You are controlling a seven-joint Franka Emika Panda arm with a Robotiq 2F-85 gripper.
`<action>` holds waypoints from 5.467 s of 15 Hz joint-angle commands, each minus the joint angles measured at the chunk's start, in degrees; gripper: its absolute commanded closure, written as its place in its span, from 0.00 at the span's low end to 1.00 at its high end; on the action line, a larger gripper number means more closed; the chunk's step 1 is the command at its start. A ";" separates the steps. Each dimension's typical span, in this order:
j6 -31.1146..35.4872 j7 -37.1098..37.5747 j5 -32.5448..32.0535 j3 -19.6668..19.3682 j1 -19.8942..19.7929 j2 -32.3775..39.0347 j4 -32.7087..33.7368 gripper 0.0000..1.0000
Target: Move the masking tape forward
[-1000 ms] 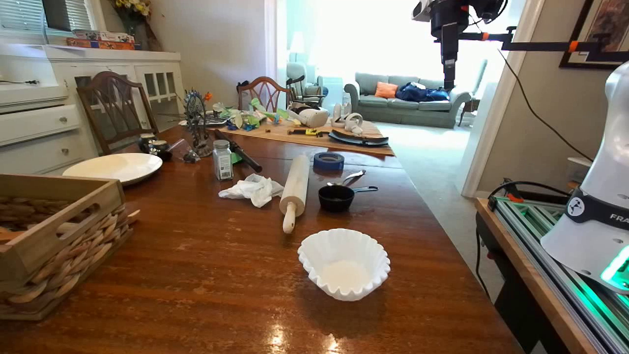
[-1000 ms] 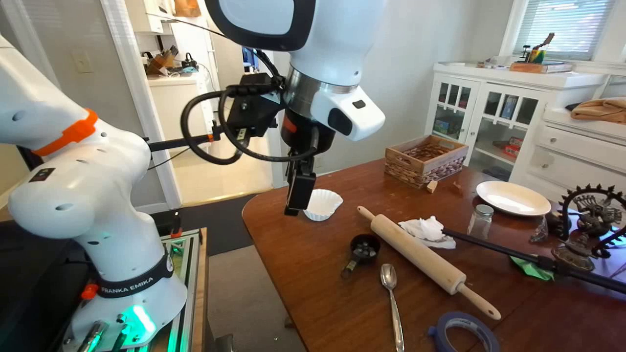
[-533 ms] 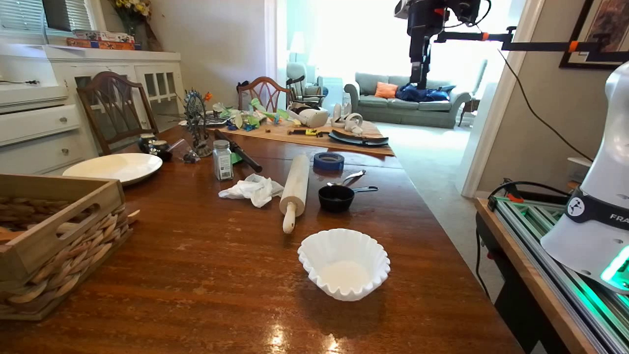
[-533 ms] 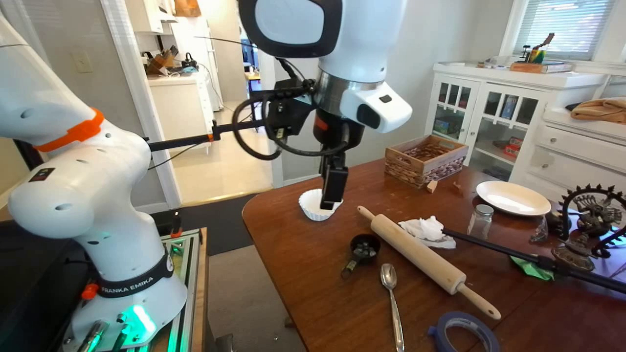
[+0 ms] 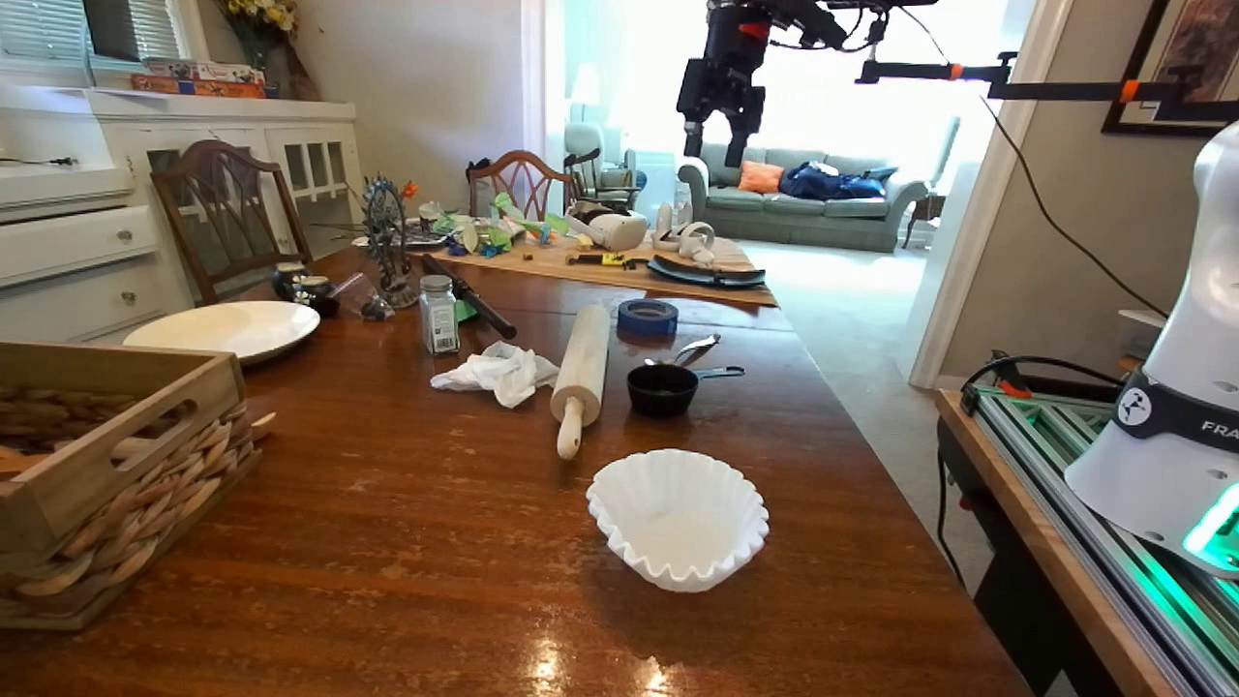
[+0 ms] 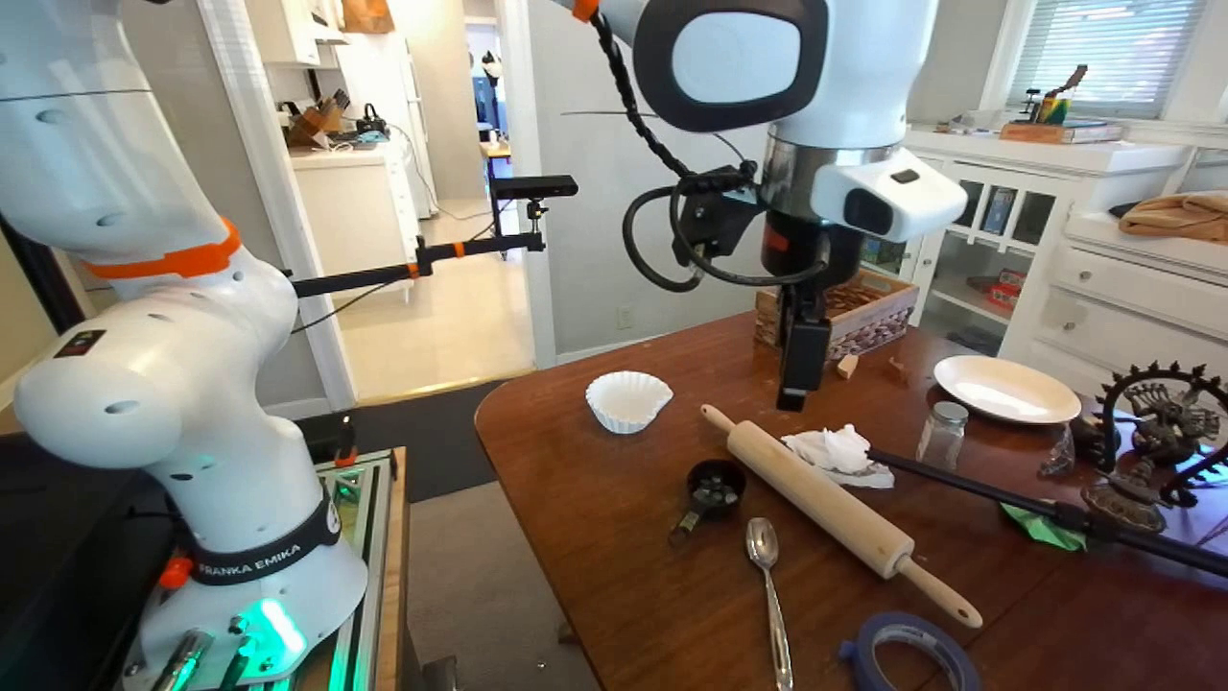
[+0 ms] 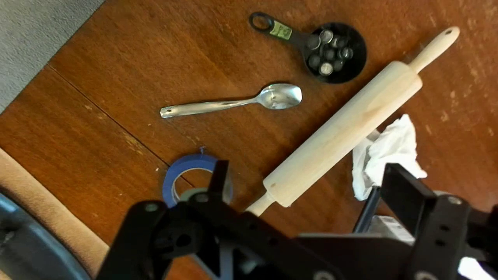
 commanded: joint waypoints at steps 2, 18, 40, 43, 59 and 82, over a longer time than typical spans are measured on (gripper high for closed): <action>-1.27 9.49 -0.27 -1.03 -3.01 8.73 6.79 0.00; 15.76 26.89 10.60 -5.17 -8.15 27.19 9.40 0.00; 28.44 36.87 10.68 -4.76 -4.40 38.34 10.63 0.00; 29.30 36.48 11.23 -4.31 -4.60 39.13 10.63 0.28; 29.09 36.22 11.27 -4.24 -5.59 41.07 13.54 0.95; -1.65 44.66 10.11 -2.98 -12.08 60.09 66.70 0.95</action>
